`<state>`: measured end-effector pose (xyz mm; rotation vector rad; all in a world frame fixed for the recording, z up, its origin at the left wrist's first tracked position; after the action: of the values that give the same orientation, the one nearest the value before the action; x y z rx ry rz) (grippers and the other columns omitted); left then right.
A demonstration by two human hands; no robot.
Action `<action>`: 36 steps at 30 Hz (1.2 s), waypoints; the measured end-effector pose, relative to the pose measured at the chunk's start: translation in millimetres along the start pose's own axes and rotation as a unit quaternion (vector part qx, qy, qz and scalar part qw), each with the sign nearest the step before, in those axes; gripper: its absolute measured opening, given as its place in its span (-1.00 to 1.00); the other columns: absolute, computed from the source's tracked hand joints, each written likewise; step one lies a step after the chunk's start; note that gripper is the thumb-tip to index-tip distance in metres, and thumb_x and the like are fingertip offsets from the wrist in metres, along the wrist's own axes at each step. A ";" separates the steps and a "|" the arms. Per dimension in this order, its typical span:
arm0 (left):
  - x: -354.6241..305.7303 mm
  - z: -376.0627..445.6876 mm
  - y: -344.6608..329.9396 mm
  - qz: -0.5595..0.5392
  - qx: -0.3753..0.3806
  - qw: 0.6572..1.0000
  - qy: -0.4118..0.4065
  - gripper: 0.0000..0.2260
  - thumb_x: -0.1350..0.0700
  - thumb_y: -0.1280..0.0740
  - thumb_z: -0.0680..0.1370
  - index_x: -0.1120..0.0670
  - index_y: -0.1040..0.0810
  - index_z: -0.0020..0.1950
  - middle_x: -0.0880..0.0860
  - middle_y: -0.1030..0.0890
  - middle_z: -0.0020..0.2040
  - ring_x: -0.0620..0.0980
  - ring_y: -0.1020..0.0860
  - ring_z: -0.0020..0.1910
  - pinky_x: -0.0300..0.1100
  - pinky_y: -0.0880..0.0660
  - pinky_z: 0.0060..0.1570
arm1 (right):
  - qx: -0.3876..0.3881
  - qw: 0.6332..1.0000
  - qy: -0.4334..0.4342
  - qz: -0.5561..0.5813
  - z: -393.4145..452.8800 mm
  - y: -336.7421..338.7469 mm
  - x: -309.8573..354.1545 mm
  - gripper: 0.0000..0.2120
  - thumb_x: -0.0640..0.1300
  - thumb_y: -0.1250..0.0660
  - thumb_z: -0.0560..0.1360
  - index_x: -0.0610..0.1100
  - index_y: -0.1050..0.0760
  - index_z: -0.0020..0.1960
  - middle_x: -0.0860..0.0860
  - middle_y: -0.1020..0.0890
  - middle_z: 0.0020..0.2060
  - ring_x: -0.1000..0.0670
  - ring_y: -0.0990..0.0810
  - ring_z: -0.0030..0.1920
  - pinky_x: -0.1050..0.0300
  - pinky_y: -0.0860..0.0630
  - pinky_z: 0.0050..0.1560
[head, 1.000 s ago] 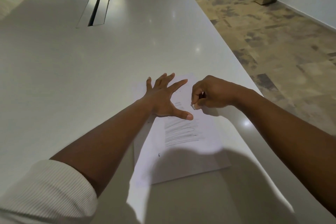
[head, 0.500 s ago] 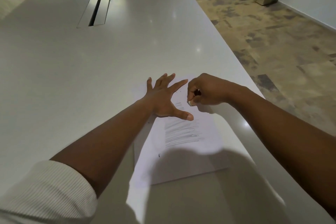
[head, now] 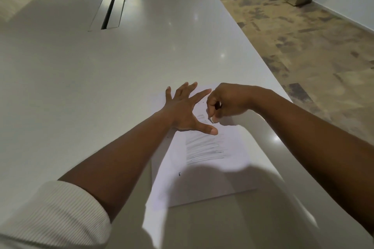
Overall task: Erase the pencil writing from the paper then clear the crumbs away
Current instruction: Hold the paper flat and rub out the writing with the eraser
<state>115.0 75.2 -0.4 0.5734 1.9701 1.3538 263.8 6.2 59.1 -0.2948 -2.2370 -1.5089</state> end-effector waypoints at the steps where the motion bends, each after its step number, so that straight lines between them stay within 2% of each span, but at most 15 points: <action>1: 0.0 0.0 -0.2 0.000 -0.001 1.000 -0.002 0.28 -0.80 -0.14 -0.05 -0.41 0.17 0.59 -0.06 0.18 0.69 -0.04 0.35 0.63 0.34 0.41 0.48 | -0.007 1.000 0.000 0.012 -0.8 -0.5 -0.2 -0.94 -0.13 -0.50 0.41 0.02 -0.66 -0.20 0.20 -0.67 -0.21 0.20 -0.62 -0.18 0.25 -0.54 -0.09; 5: -0.6 -0.6 -0.2 -0.009 -0.009 1.000 -0.011 0.23 -0.79 -0.15 -0.02 -0.45 0.18 0.57 -0.04 0.16 0.70 -0.02 0.33 0.63 0.34 0.42 0.47 | -0.093 0.992 -0.006 0.084 -1.3 -3.2 -2.9 -0.96 -0.21 -0.47 0.43 -0.10 -0.68 -0.15 0.16 -0.68 -0.21 0.13 -0.64 -0.16 0.27 -0.51 -0.10; 7: -0.2 -0.4 -0.8 -0.011 -0.011 1.000 -0.012 0.23 -0.79 -0.15 -0.02 -0.46 0.18 0.57 -0.04 0.16 0.70 -0.03 0.33 0.63 0.34 0.42 0.47 | -0.111 0.989 -0.014 0.093 0.5 -5.3 -3.9 -0.96 -0.22 -0.46 0.43 -0.11 -0.67 -0.16 0.10 -0.69 -0.17 0.12 -0.63 -0.16 0.26 -0.50 -0.10; 11: 1.1 0.3 -2.5 -0.012 -0.017 1.000 -0.014 0.23 -0.78 -0.16 -0.01 -0.44 0.18 0.58 -0.05 0.16 0.70 -0.03 0.33 0.63 0.33 0.42 0.47 | -0.104 0.991 -0.033 0.076 4.9 -6.3 -0.8 -0.91 -0.23 -0.46 0.43 -0.06 -0.65 -0.20 0.09 -0.69 -0.14 0.19 -0.58 -0.20 0.32 -0.47 -0.15; 14: 1.4 0.7 -3.0 -0.012 -0.019 1.000 -0.017 0.24 -0.78 -0.15 0.00 -0.41 0.16 0.59 -0.05 0.16 0.70 -0.02 0.32 0.64 0.34 0.40 0.48 | -0.097 0.993 -0.040 0.045 6.4 -4.9 5.6 -0.88 -0.24 -0.45 0.43 -0.05 -0.63 -0.23 0.07 -0.68 -0.12 0.14 -0.57 -0.18 0.21 -0.53 -0.06; 18: 1.2 0.0 -2.3 -0.019 -0.020 0.999 -0.022 0.24 -0.77 -0.18 0.02 -0.37 0.14 0.61 -0.04 0.16 0.70 -0.02 0.31 0.64 0.35 0.40 0.48 | -0.085 0.995 -0.052 -0.005 7.6 -1.8 13.7 -0.89 -0.22 -0.45 0.44 -0.04 -0.60 -0.22 0.03 -0.67 -0.05 0.04 -0.59 -0.05 0.06 -0.56 0.08; 21: 0.2 -2.2 -2.3 -0.025 -0.029 0.999 -0.030 0.21 -0.74 -0.24 0.07 -0.35 0.11 0.62 -0.04 0.17 0.70 -0.04 0.33 0.64 0.33 0.42 0.48 | -0.082 0.994 -0.060 -0.034 8.8 -0.9 16.1 -0.99 -0.18 -0.45 0.44 -0.10 -0.64 -0.15 -0.01 -0.67 -0.02 -0.02 -0.60 0.04 0.00 -0.56 0.12; 22: -0.3 -3.7 -2.3 -0.025 -0.032 0.999 -0.035 0.21 -0.73 -0.25 0.09 -0.34 0.11 0.63 -0.04 0.17 0.70 -0.05 0.33 0.63 0.33 0.42 0.48 | -0.083 0.994 -0.063 -0.040 8.9 -0.9 16.5 -0.96 -0.17 -0.45 0.44 -0.12 -0.65 -0.11 -0.02 -0.67 -0.01 -0.04 -0.59 0.06 -0.01 -0.56 0.12; 26: 0.9 -13.7 -2.8 -0.016 -0.040 0.998 -0.054 0.21 -0.71 -0.26 0.13 -0.29 0.12 0.65 -0.04 0.16 0.70 -0.04 0.31 0.64 0.33 0.39 0.50 | -0.085 0.992 -0.081 -0.049 8.4 -0.9 16.8 -0.88 -0.14 -0.45 0.44 -0.15 -0.66 -0.04 -0.04 -0.65 0.01 -0.06 -0.59 0.06 0.00 -0.56 0.12; 36: -1.0 -42.9 -5.9 -0.007 -0.033 0.999 -0.032 0.26 -0.70 -0.22 0.15 -0.13 0.08 0.70 -0.09 0.12 0.70 -0.10 0.29 0.64 0.28 0.37 0.53 | -0.084 0.984 -0.107 -0.114 10.7 -1.3 30.7 -0.83 -0.17 -0.37 0.48 -0.19 -0.62 0.05 -0.08 -0.64 0.01 -0.08 -0.61 0.05 0.11 -0.55 0.01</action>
<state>84.2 45.0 4.6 0.5640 1.8685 1.3695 233.6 13.8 68.6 -0.2677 -2.3789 -1.8705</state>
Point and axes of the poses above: each hand's wrist, its own z-axis towards the middle knuckle, its own y-axis out of the back of the hand, x = y × z, the point moved 3 cm from there along z, towards the middle knuckle
